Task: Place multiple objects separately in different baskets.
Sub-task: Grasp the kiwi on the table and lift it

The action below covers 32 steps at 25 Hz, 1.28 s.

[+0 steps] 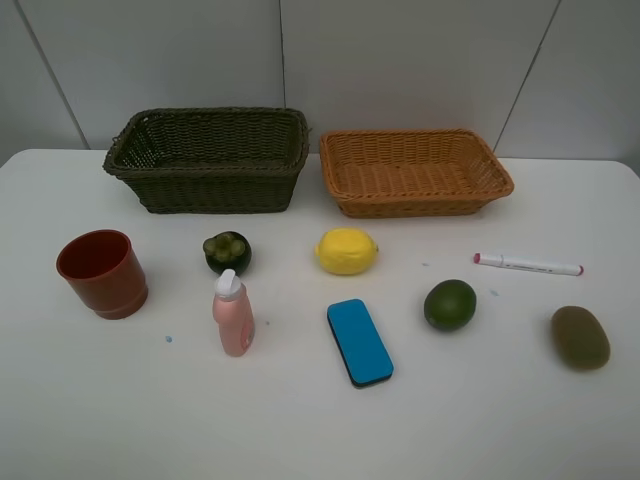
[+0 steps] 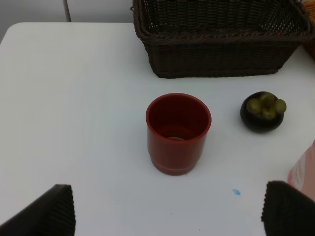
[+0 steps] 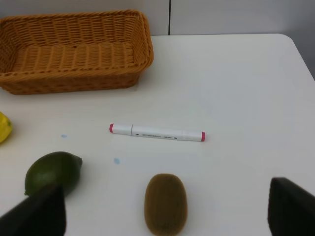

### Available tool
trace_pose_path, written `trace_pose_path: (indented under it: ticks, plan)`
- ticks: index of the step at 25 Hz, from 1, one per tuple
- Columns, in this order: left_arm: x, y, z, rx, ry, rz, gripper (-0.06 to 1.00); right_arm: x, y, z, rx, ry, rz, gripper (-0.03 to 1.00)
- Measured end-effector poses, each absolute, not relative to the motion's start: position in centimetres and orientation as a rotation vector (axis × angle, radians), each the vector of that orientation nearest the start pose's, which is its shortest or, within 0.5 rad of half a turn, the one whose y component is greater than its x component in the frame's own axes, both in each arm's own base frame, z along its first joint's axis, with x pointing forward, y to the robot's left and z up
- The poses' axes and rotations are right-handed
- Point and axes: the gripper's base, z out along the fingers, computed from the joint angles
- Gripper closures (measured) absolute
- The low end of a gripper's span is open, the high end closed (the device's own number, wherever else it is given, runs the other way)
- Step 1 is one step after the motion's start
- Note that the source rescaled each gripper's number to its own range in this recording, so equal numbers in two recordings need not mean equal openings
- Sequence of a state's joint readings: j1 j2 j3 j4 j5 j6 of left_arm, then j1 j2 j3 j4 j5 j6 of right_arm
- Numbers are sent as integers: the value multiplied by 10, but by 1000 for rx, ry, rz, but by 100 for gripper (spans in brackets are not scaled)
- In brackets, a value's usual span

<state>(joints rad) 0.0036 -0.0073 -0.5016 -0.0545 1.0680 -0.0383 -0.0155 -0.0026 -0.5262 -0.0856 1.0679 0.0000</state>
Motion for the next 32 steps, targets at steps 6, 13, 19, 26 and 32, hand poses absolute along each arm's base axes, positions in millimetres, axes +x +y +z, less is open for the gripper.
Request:
trace_pose_path:
  ticks: [6,13,19,26,32]
  plan:
    - [-7,-4,277,-40,2042,-87,-3,-9,-7,284,21,2021,-112,9]
    - [-7,-4,277,-40,2042,-87,-3,-9,-7,284,21,2021,-112,9]
    - [-7,-4,277,-40,2042,-87,-3,-9,-7,284,21,2021,-112,9]
    - [-7,-4,277,-40,2042,-87,-3,-9,-7,284,21,2021,-112,9]
    - [-7,-4,277,-40,2042,-87,-3,-7,-7,284,21,2033,-112,9]
